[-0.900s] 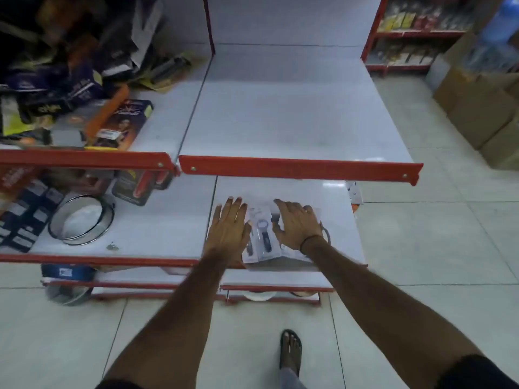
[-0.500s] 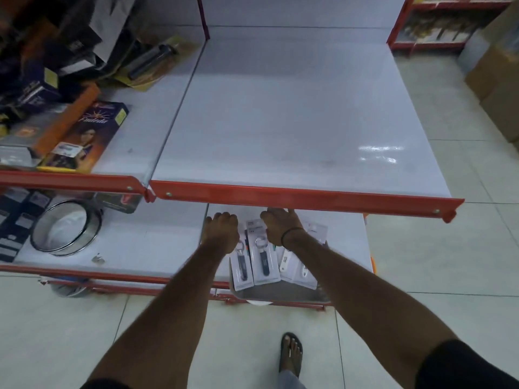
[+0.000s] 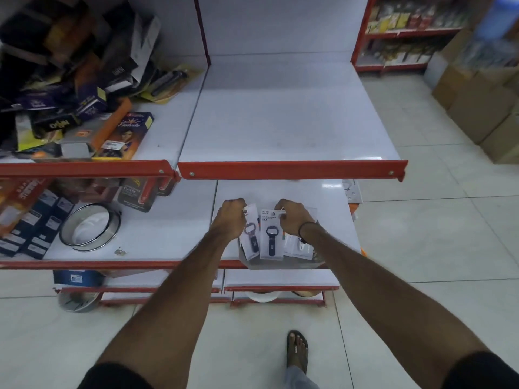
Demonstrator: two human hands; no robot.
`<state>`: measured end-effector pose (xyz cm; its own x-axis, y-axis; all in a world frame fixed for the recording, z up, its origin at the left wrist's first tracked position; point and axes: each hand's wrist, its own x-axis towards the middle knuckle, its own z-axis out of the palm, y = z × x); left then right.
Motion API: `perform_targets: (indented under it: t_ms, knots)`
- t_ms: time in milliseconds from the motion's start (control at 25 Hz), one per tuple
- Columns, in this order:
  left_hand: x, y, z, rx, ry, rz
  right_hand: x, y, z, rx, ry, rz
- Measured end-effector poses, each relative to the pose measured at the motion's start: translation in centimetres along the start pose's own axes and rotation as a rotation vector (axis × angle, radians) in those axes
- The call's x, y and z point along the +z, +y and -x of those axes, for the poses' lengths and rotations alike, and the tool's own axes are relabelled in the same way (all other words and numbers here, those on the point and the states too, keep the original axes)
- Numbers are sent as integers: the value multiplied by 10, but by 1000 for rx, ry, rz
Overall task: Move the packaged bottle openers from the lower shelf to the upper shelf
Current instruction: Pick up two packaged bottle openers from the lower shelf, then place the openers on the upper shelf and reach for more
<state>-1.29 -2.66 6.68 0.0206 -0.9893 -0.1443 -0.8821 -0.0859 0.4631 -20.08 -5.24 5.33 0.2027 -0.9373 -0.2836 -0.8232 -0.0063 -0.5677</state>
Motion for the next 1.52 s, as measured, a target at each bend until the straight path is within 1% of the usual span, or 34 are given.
perform_targets:
  t_ms: [80,200,320,480,600,760,880,1000,1120,1200,1320,1360,1440,1520]
  knots:
    - [-14,8,25,68,43,4,-12,-7,31,-12,27,16]
    - [-43,23,55,142,122,41,-43,-22,67,-39,137,15]
    - [-76,42,75,186,195,105,-82,-41,92,-82,243,-51]
    - [-124,66,68,236,300,153,-133,-65,97,-99,317,-188]
    - [-158,82,51,191,398,222,-171,-81,82,-125,355,-239]
    - [-185,100,11,95,438,301,-211,-95,38,-122,384,-301]
    - [-195,112,-31,66,454,280,-230,-100,-3,-137,383,-345]
    - [-199,117,-73,41,485,185,-239,-104,-40,-126,382,-376]
    - [-189,110,-105,58,453,84,-233,-104,-69,-113,341,-349]
    - [-174,97,-119,30,371,68,-218,-103,-85,-97,292,-323]
    - [-154,81,-126,-7,239,116,-195,-102,-96,-69,212,-297]
    - [-151,77,-127,-9,213,68,-188,-102,-97,-67,189,-282]
    - [-147,69,-125,-7,175,-73,-179,-102,-95,-70,176,-152]
    - [-146,61,-116,15,189,-116,-175,-100,-86,-77,211,118]
